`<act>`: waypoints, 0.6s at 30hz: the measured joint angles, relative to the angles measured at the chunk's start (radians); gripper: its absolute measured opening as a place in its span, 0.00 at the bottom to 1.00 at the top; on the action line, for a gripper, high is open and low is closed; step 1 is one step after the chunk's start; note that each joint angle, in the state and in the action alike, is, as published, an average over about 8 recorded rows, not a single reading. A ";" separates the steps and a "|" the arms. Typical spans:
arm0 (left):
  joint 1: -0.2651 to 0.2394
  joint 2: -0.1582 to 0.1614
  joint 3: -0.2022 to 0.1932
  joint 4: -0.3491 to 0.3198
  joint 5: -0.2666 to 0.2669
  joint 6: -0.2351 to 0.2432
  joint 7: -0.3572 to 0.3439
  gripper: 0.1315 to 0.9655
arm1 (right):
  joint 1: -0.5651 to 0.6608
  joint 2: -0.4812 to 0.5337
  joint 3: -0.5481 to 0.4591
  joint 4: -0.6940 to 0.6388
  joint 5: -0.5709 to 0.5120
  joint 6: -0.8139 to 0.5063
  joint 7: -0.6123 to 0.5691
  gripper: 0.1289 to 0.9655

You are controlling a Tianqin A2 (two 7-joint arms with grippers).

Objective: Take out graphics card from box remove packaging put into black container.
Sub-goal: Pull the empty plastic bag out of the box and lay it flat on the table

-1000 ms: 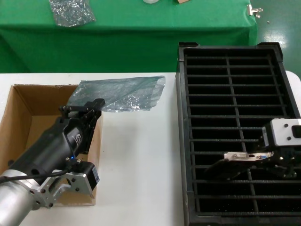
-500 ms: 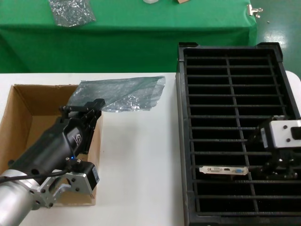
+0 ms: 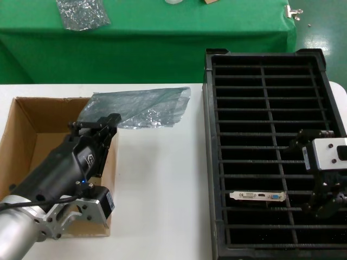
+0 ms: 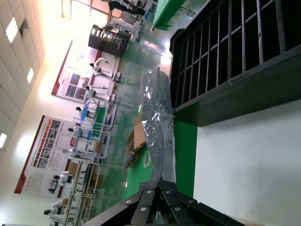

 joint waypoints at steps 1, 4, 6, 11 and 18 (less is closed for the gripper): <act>-0.002 0.008 -0.002 -0.003 0.006 0.009 -0.008 0.01 | 0.000 0.000 0.000 0.000 0.000 0.000 0.000 0.58; -0.011 0.050 -0.011 -0.017 0.036 0.054 -0.050 0.01 | 0.001 0.001 -0.001 0.000 0.001 0.001 0.000 0.63; -0.021 0.094 -0.019 -0.029 0.063 0.100 -0.097 0.01 | 0.001 0.001 -0.002 0.000 0.001 0.001 0.000 0.69; -0.056 0.219 -0.032 -0.053 0.120 0.219 -0.252 0.01 | 0.002 0.002 -0.003 0.000 0.002 0.002 0.001 0.79; -0.085 0.335 -0.025 -0.043 0.133 0.343 -0.518 0.01 | 0.002 0.002 -0.004 0.000 0.002 0.003 0.002 0.92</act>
